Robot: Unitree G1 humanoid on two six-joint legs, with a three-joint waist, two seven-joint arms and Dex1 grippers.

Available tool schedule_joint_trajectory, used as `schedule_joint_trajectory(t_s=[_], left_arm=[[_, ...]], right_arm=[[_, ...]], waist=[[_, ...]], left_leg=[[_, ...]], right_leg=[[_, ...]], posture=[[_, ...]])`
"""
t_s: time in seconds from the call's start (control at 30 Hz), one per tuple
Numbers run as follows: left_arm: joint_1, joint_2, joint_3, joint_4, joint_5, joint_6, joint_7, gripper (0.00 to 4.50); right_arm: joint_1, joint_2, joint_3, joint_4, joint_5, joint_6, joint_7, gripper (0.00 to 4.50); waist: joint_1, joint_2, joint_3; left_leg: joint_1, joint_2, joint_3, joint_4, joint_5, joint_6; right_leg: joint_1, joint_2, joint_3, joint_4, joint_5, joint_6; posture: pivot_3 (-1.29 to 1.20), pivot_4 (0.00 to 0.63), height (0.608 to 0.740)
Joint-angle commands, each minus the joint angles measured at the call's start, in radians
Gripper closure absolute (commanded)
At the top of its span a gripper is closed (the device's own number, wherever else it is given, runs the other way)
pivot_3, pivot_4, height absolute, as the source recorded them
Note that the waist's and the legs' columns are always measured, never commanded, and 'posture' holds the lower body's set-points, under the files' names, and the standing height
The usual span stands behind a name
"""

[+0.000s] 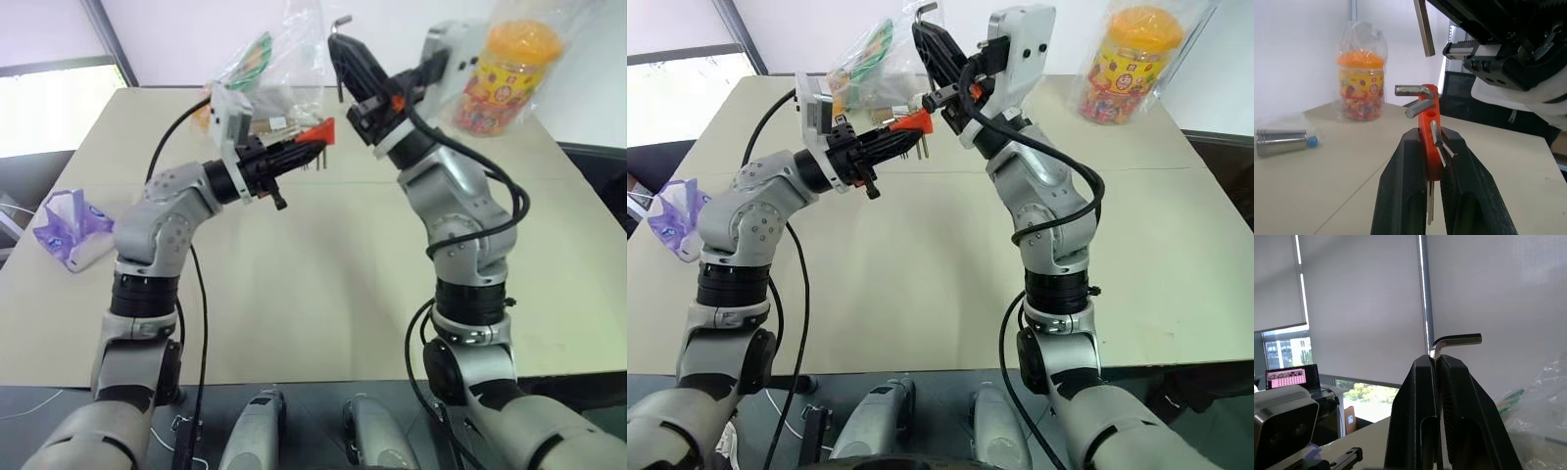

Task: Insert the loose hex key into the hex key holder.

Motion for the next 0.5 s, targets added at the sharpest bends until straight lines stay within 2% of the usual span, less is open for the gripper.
schedule_joint_trajectory(t_s=[0.03, 0.5], left_arm=[[-0.023, 0.003, 0.018, -0.016, -0.003, -0.019, 0.001, 4.5], [-0.023, 0.001, 0.022, -0.018, -0.008, -0.014, 0.004, 4.5]], right_arm=[[0.001, 0.017, 0.014, -0.024, -0.015, -0.047, -0.002, 4.49], [0.02, 0.019, 0.032, -0.011, -0.038, -0.073, 0.01, 4.49]], waist=[[0.0, 0.0, 0.0], [0.0, 0.0, 0.0]], left_leg=[[0.0, 0.0, 0.0, 0.0, 0.0, 0.0], [0.0, 0.0, 0.0, 0.0, 0.0, 0.0]], right_leg=[[0.0, 0.0, 0.0, 0.0, 0.0, 0.0], [0.0, 0.0, 0.0, 0.0, 0.0, 0.0]], posture=[[0.0, 0.15, 0.74], [0.0, 0.15, 0.74]])
